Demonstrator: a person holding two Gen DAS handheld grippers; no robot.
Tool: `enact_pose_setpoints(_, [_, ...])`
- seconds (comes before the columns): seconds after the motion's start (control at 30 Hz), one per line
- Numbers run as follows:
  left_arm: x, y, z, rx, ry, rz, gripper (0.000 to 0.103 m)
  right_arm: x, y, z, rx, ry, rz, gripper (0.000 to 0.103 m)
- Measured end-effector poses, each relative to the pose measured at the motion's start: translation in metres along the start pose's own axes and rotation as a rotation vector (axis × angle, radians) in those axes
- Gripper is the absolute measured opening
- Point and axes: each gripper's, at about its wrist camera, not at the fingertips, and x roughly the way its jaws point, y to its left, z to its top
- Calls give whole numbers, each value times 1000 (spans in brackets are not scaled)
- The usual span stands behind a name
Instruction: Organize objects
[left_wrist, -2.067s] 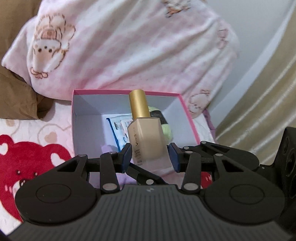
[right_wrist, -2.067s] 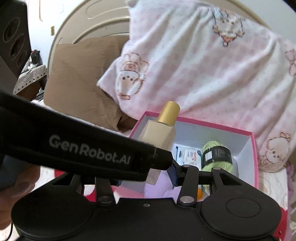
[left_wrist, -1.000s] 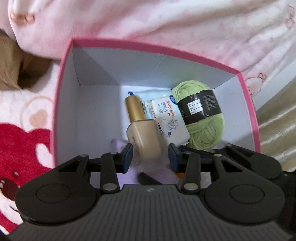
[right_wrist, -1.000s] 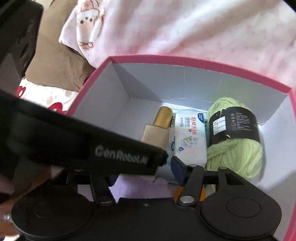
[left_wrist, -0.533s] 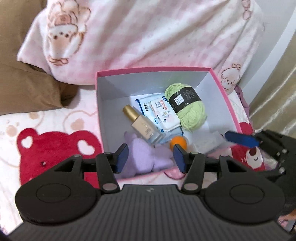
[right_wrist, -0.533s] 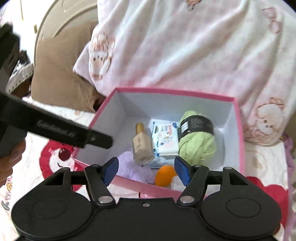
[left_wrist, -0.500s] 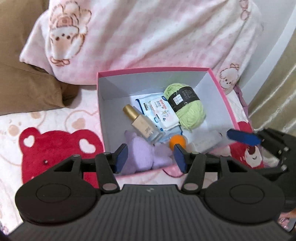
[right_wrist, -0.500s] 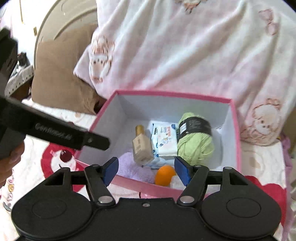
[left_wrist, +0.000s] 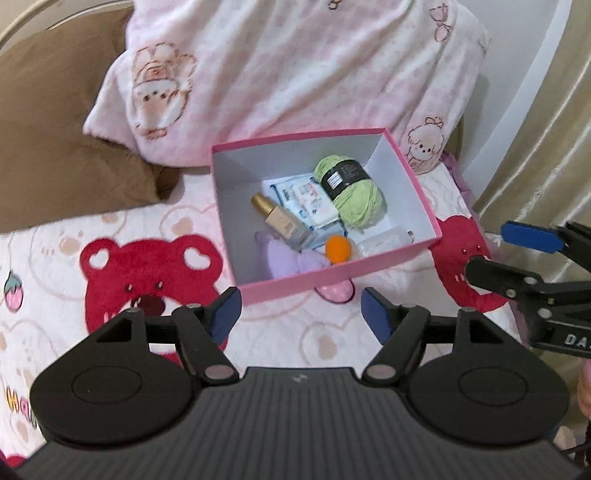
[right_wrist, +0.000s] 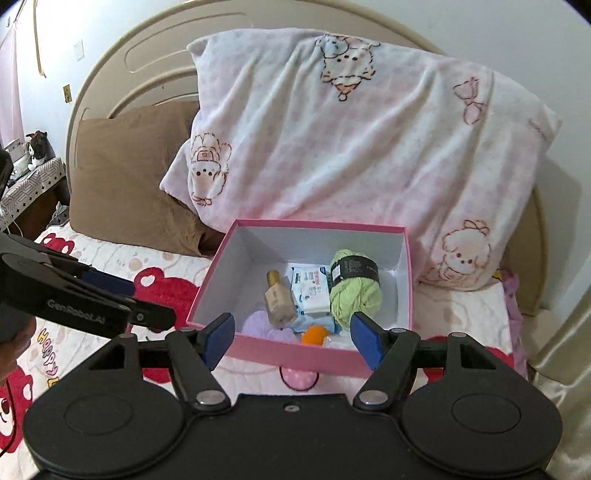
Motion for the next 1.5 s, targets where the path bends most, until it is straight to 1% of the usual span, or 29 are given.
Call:
enact_pose_setpoints(0.17, [-7, 5, -19, -28, 7, 22, 73, -17, 5, -17, 2, 5, -7, 74])
enact_pose_setpoints(0.33, [-10, -3, -37, -27, 4, 34, 73, -26, 8, -35, 8, 7, -22, 74])
enact_pose_setpoints(0.5, [-6, -12, -54, -23, 5, 52, 74, -23, 6, -54, 48, 12, -37, 74])
enact_pose_setpoints(0.63, [2, -16, -65, -49, 24, 35, 74, -18, 5, -65, 53, 24, -67, 74])
enact_pose_setpoints(0.77, [11, -19, -74, -63, 47, 28, 74, -14, 1, -69, 56, 31, -85, 74])
enact_pose_setpoints(0.87, [13, -22, -78, -51, 42, 49, 74, -12, -2, -72, 61, 40, -95, 74])
enact_pose_setpoints(1.03, [13, -23, -79, -57, 45, 50, 74, -12, -3, -72, 55, 49, -109, 74])
enact_pose_setpoints(1.17, [13, -23, -81, -56, 39, 72, 74, -12, -1, -73, 61, 55, -110, 75])
enact_pose_setpoints(1.27, [14, -24, -82, -55, 32, 89, 76, -10, 1, -74, 59, 63, -123, 75])
enact_pose_setpoints(1.3, [14, -24, -83, -55, 30, 93, 76, -10, 2, -74, 55, 65, -128, 75])
enact_pose_setpoints(1.4, [16, -24, -85, -58, 31, 97, 77, -10, 4, -74, 46, 66, -138, 85])
enact_pose_setpoints(1.47, [17, -23, -85, -57, 29, 98, 79, -9, 5, -75, 40, 72, -132, 85])
enact_pose_setpoints(1.5, [17, -23, -85, -58, 26, 99, 82, -8, 4, -75, 43, 80, -133, 89])
